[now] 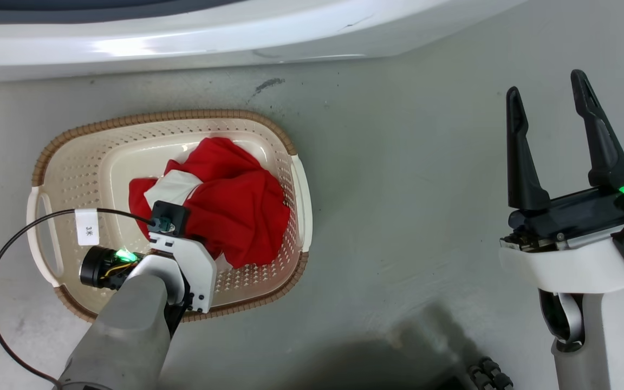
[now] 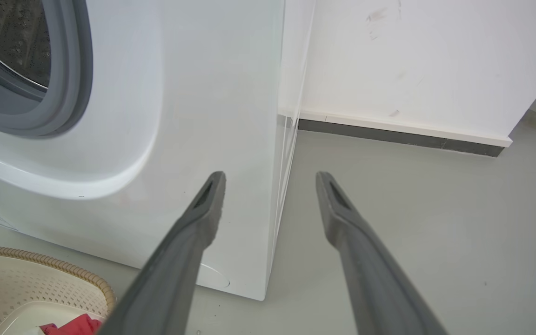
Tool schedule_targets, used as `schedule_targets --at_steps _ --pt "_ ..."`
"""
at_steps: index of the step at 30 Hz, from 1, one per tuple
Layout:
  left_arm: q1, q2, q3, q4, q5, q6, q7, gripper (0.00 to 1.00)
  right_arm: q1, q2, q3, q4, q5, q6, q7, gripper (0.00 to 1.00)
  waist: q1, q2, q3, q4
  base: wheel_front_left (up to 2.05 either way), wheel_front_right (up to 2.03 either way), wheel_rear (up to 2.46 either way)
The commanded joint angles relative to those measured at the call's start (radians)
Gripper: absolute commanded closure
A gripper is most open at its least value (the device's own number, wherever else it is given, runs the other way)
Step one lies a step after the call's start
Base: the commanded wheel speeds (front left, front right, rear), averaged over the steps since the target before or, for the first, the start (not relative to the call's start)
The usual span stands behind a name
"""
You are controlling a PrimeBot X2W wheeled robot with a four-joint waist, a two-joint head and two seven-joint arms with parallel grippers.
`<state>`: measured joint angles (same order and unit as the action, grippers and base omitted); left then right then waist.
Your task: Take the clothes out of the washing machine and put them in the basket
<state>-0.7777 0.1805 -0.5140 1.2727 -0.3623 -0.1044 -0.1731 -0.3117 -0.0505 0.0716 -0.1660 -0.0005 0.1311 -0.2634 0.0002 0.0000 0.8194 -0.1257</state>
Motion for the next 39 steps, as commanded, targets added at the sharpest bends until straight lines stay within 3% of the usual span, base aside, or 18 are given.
schedule_targets --at_steps 1,17,31,39 --pt "-0.012 -0.002 -0.005 0.004 0.004 0.007 0.006 0.0 -0.018 0.001 -0.002 0.002 0.003 -0.001 -0.002 0.0 -0.0002 0.0 -0.009 -0.001 0.0 0.0 0.0" --pt "0.116 -0.014 -0.037 -0.032 0.008 -0.002 -0.092 0.0 0.089 0.001 0.006 0.066 -0.003 -0.001 -0.002 0.0 -0.0002 0.0 -0.258 0.041 0.0 0.0 0.0" --pt "0.382 0.012 0.116 -0.542 0.066 0.081 -0.092 0.0 0.211 0.0 0.0 0.106 -0.024 -0.001 -0.002 0.0 -0.0002 0.0 -0.492 0.097 0.0 0.0 0.0" --pt "0.554 -0.024 0.261 -0.85 0.143 0.124 -0.092 0.0 0.272 0.001 -0.002 0.124 -0.022 -0.001 -0.002 0.0 -0.0002 0.0 -0.594 0.111 0.0 0.0 0.0"
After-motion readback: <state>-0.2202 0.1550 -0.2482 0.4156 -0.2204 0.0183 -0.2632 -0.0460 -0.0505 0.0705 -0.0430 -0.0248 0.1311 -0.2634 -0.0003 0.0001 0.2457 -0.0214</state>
